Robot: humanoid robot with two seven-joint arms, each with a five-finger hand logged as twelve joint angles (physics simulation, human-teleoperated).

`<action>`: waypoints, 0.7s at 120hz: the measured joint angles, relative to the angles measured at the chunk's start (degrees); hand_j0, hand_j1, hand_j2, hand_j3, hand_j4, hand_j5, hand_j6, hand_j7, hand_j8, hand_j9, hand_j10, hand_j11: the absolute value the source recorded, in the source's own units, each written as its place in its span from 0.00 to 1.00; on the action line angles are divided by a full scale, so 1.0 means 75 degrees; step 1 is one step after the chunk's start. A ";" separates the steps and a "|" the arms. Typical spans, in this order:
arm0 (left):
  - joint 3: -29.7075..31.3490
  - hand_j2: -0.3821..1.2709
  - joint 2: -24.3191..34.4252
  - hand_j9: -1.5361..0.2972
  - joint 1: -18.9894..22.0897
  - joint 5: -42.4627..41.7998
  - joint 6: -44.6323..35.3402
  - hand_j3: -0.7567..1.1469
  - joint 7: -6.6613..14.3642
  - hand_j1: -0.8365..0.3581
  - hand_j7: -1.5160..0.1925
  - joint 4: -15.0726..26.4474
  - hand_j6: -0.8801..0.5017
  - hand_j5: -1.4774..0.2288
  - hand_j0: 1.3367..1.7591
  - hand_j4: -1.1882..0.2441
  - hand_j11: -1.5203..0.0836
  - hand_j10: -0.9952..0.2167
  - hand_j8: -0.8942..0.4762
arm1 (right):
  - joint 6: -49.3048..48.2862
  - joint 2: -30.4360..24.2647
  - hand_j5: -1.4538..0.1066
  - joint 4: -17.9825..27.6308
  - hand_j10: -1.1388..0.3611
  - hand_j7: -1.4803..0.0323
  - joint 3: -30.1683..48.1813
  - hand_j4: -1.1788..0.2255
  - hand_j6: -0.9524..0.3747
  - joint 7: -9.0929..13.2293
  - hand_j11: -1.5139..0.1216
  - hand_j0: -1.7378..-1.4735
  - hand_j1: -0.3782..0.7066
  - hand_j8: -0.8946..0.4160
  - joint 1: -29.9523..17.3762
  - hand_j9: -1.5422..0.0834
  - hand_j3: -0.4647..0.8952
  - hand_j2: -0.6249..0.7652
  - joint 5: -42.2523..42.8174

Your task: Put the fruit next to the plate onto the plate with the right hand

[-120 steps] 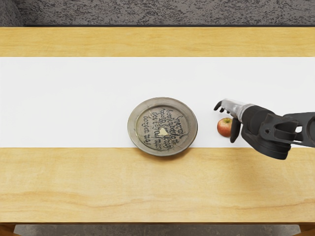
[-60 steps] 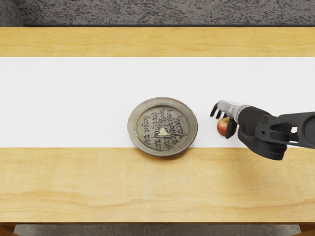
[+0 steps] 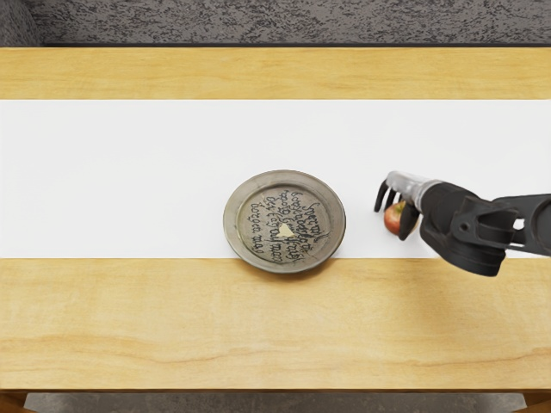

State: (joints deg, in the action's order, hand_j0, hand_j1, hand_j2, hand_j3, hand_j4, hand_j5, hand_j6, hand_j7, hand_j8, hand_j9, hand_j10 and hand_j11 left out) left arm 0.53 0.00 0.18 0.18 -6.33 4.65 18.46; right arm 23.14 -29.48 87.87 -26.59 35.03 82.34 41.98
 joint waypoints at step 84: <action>0.0000 0.23 0.0000 0.84 0.0005 0.0000 0.0000 0.40 0.0001 0.99 0.89 0.0000 0.64 0.87 0.76 0.83 0.95 0.82 0.65 | -0.1803 -0.0450 0.31 -0.0008 0.42 0.35 0.1970 0.33 0.33 0.0006 0.33 0.32 0.53 0.37 0.0126 0.36 0.34 0.59 -0.0038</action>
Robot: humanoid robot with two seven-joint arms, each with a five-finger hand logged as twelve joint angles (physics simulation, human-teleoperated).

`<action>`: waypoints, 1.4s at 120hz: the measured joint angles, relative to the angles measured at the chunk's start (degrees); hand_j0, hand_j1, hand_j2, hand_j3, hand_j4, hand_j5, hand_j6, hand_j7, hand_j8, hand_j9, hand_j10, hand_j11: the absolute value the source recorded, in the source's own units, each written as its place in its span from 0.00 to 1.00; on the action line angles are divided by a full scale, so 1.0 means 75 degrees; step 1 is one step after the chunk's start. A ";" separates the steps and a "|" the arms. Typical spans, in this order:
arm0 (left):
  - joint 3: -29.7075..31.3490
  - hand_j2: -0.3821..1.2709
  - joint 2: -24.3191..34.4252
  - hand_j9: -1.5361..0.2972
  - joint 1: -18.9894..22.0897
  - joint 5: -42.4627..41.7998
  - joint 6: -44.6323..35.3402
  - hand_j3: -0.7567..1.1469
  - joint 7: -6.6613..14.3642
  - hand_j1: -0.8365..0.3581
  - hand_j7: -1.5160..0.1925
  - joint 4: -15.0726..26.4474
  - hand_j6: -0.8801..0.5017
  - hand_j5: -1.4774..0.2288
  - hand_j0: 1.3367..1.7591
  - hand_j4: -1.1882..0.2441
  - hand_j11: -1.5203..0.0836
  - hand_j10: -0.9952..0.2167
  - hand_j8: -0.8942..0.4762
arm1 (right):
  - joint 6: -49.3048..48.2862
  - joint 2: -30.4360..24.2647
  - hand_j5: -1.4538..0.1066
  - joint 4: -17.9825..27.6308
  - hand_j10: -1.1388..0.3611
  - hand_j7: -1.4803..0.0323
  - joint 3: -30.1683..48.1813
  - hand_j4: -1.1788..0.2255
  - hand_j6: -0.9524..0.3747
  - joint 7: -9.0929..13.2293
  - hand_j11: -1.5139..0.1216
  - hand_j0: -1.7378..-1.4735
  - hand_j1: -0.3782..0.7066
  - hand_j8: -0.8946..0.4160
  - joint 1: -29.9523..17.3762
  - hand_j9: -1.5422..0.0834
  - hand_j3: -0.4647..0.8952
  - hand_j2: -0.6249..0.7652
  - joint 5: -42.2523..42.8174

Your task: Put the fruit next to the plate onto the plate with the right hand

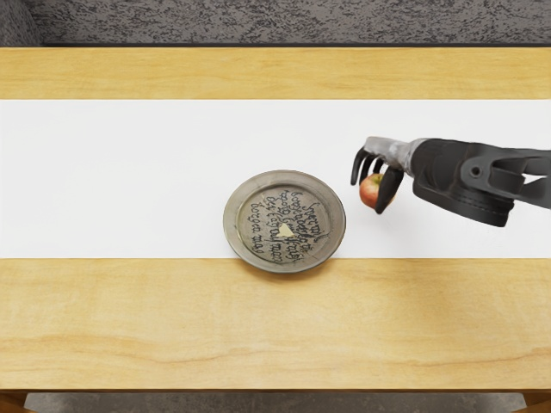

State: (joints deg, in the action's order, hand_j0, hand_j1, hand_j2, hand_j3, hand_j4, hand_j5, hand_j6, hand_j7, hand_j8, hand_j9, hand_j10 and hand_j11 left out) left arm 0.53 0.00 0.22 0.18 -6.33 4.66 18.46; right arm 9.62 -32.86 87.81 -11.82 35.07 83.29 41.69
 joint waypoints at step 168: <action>0.0000 0.23 0.0000 0.84 -0.0005 0.0000 0.0000 0.40 0.0000 0.99 0.89 0.0000 0.64 0.87 0.76 0.83 0.95 0.82 0.65 | -0.0080 0.1694 0.59 -0.0217 0.56 0.63 0.0977 0.56 0.50 -0.0008 0.60 0.31 0.33 0.50 -0.0638 0.63 0.34 0.52 0.0017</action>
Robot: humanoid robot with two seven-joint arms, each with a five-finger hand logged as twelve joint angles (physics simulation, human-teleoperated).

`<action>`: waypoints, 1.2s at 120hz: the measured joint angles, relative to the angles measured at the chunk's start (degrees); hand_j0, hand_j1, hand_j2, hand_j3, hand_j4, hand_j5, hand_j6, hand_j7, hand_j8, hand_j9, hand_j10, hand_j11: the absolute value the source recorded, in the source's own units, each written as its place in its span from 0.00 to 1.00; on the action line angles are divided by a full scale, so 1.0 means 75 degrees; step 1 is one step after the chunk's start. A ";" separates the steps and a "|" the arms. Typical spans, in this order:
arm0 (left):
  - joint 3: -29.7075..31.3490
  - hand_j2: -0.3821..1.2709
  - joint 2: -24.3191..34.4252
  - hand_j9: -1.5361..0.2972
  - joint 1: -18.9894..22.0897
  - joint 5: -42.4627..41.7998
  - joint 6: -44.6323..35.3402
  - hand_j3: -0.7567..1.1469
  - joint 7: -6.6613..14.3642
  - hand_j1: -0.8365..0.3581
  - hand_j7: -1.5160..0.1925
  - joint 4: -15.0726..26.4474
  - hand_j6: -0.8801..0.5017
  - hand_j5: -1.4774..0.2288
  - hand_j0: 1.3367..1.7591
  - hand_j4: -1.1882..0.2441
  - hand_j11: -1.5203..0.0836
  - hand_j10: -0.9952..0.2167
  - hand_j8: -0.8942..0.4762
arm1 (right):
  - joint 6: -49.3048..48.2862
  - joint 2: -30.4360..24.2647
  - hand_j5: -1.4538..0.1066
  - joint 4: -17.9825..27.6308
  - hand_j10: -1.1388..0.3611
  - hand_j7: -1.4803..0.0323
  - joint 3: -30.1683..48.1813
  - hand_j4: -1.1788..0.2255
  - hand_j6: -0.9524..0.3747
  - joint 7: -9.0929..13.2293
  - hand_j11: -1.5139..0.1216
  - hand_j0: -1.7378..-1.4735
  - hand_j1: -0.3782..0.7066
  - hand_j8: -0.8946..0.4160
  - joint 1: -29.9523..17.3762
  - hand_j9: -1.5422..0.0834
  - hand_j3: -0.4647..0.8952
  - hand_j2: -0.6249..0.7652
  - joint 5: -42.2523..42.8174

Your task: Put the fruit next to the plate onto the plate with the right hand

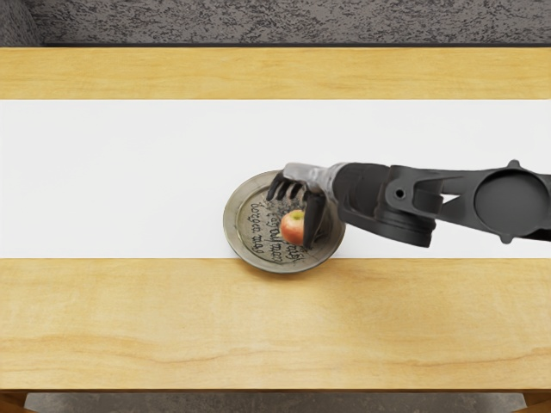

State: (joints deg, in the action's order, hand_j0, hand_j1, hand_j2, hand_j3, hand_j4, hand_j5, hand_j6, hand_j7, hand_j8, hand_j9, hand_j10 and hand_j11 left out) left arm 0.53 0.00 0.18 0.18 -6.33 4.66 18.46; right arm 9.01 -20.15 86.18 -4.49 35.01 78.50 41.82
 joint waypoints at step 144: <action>0.0013 0.23 0.0000 0.84 -0.0047 0.0053 0.0011 0.40 0.0000 0.99 0.89 0.0000 0.64 0.87 0.76 0.83 0.95 0.82 0.65 | -0.5870 -0.4971 0.91 -0.0272 0.74 0.96 0.2847 0.82 0.70 -0.0002 0.91 0.30 0.05 0.66 -0.0289 0.93 0.34 0.45 -0.4118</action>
State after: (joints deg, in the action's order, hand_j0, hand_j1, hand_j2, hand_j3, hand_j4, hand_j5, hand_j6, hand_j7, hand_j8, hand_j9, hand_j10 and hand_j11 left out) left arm 0.63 0.00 -0.18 0.57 -6.25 4.66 18.46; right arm -35.01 -57.43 84.14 16.87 35.00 76.33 10.94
